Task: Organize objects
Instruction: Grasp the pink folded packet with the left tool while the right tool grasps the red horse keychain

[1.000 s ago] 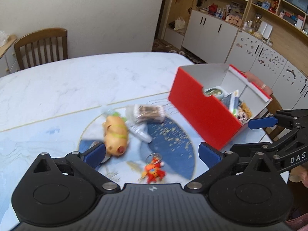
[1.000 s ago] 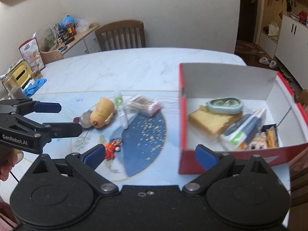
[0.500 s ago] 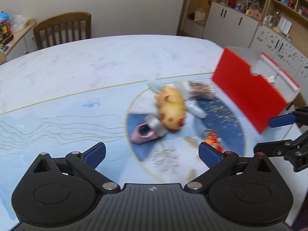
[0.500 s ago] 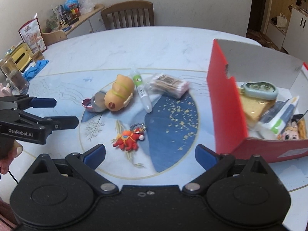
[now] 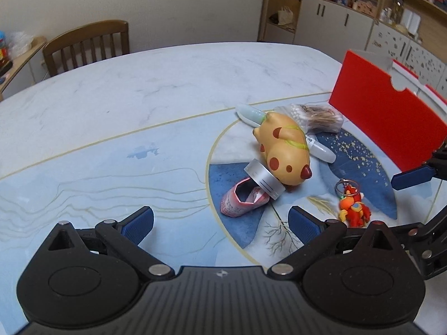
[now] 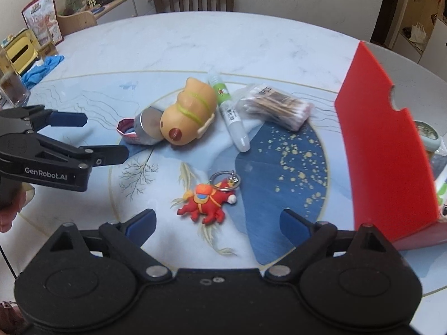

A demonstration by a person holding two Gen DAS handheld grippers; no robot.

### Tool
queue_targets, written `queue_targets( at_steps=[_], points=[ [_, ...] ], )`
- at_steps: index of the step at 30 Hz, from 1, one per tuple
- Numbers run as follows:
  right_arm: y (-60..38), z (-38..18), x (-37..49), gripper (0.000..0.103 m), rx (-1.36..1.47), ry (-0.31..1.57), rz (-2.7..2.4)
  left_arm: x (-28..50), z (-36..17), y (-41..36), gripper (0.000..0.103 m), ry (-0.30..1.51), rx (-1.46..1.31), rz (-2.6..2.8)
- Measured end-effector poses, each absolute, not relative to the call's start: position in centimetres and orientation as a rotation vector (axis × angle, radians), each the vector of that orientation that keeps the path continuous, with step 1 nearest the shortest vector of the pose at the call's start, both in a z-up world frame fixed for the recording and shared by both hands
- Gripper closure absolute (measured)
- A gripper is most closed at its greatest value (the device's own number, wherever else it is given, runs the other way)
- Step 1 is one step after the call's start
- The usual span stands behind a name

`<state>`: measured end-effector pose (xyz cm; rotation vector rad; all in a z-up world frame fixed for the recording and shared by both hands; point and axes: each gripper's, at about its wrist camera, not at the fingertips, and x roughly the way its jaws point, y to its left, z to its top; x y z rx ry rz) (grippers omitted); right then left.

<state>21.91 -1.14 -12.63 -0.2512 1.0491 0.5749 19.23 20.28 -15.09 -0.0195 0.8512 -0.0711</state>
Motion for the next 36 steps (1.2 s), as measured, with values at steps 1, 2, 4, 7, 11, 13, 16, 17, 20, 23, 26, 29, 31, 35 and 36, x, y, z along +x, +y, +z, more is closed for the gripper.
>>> queue_targets(
  at_steps=[1, 2, 4, 7, 11, 13, 16, 17, 20, 23, 26, 29, 31, 35, 36],
  points=[
    [-0.9, -12.8, 21.9, 0.01, -0.254, 1.052, 0.574, 19.4, -15.2, 20.2, 0.0, 0.85, -0.009, -0.073],
    [-0.7, -13.0, 22.0, 0.011, -0.258, 1.054, 0.573, 19.6, -15.4, 20.1, 0.0, 0.848, -0.001, -0.073],
    [-0.4, -13.2, 22.1, 0.012, -0.267, 1.059, 0.568, 20.1, -15.8, 20.1, 0.0, 0.854, 0.005, -0.067],
    [-0.1, -13.7, 22.4, 0.012, -0.273, 1.066, 0.563, 20.7, -16.4, 20.3, 0.0, 0.873, 0.009, -0.062],
    [0.3, -14.1, 22.7, 0.016, -0.278, 1.074, 0.561, 21.0, -16.5, 20.4, 0.001, 0.859, -0.001, -0.06],
    [0.4, -14.2, 22.7, 0.018, -0.281, 1.077, 0.561, 21.2, -16.7, 20.5, 0.001, 0.853, 0.004, -0.065],
    [0.5, -14.3, 22.8, 0.019, -0.29, 1.071, 0.561, 21.3, -16.7, 20.4, 0.005, 0.846, 0.012, -0.073],
    [0.6, -14.3, 22.8, 0.019, -0.292, 1.069, 0.56, 21.3, -16.7, 20.3, 0.009, 0.842, 0.019, -0.075],
    [0.8, -14.3, 22.9, 0.024, -0.298, 1.062, 0.562, 21.4, -16.6, 20.0, 0.022, 0.831, 0.043, -0.082],
    [1.1, -14.2, 22.7, 0.031, -0.317, 1.047, 0.571, 21.4, -16.3, 19.5, 0.038, 0.822, 0.053, -0.097],
    [1.3, -14.0, 22.5, 0.038, -0.323, 1.039, 0.585, 21.3, -16.2, 19.0, 0.052, 0.817, 0.061, -0.115],
    [1.3, -14.0, 22.4, 0.046, -0.324, 1.035, 0.589, 21.4, -16.1, 18.6, 0.064, 0.818, 0.072, -0.133],
    [1.2, -13.9, 22.3, 0.051, -0.32, 1.033, 0.583, 21.4, -16.0, 18.4, 0.068, 0.821, 0.08, -0.138],
    [0.9, -13.7, 22.2, 0.052, -0.307, 1.035, 0.586, 21.3, -16.0, 18.2, 0.07, 0.83, 0.082, -0.134],
    [0.8, -13.7, 22.1, 0.052, -0.306, 1.034, 0.587, 21.3, -15.9, 18.2, 0.07, 0.833, 0.077, -0.133]
  ],
)
